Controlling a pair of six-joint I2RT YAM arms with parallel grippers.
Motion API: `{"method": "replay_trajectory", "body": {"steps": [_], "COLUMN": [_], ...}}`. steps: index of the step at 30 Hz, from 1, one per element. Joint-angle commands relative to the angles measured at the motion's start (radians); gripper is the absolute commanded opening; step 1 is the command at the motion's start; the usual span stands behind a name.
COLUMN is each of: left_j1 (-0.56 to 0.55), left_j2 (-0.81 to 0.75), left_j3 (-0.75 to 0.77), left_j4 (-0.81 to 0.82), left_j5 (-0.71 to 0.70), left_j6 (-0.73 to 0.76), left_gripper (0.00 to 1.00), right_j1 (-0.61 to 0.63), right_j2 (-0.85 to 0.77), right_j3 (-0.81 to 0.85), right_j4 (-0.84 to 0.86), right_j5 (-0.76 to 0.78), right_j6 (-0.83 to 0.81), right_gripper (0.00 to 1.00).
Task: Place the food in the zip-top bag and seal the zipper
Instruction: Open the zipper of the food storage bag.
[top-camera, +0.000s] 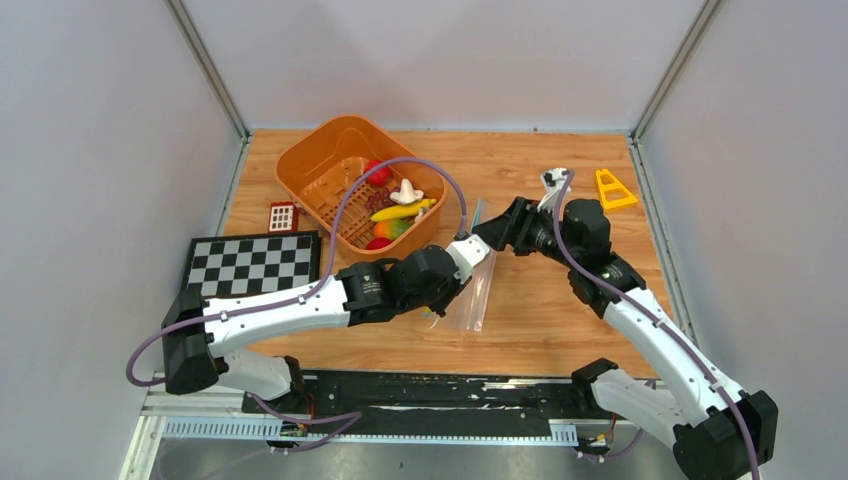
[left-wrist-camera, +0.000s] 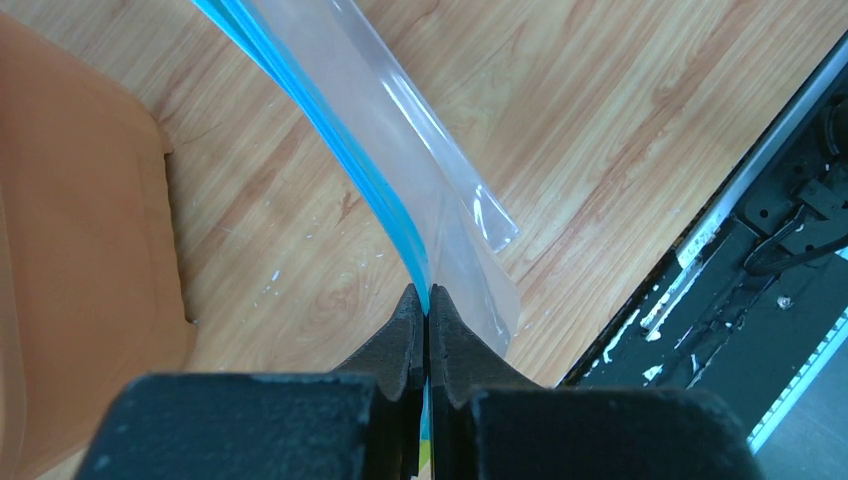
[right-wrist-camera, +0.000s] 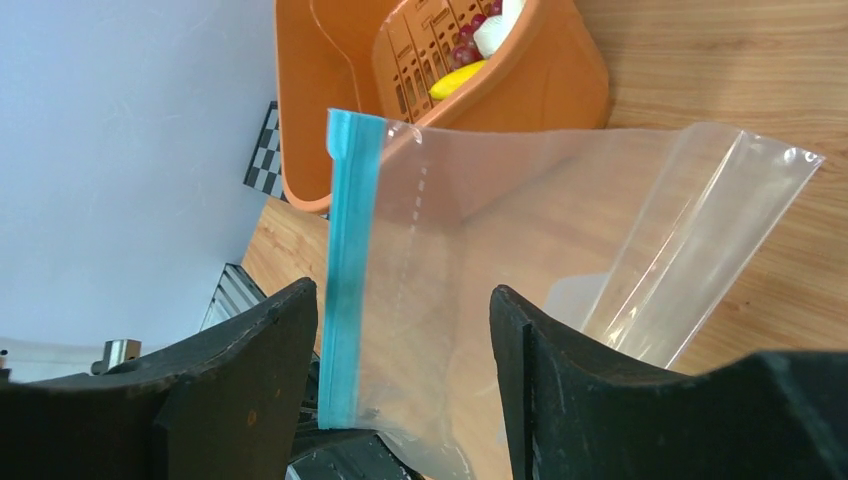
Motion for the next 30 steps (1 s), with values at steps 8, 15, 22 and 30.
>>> {"method": "replay_trajectory", "body": {"steps": [8,15,22,30], "left_j1": [-0.008,-0.010,-0.010,-0.010], "left_j2": [0.019,0.025,0.023,0.029], "left_j3": [0.060,0.063,0.060,0.057], "left_j4": [-0.004,-0.003,-0.004,0.000], "left_j5": [-0.009,-0.014,-0.029,-0.040], "left_j6": [0.027,0.031,0.031,0.027], "left_gripper": [0.00,0.00,0.00,0.00], "right_j1": [0.011,0.022,0.024,0.024], "right_j2": [0.001,0.022,0.007,-0.020], "right_j3": [0.042,0.039,0.038,0.012], "right_j4": [0.077,0.054,0.014,0.006], "right_j5": [0.015,0.042,0.081,0.084], "right_j6": [0.012,-0.007,-0.036,-0.033], "right_gripper": [0.60,0.46,0.33,0.23]}}
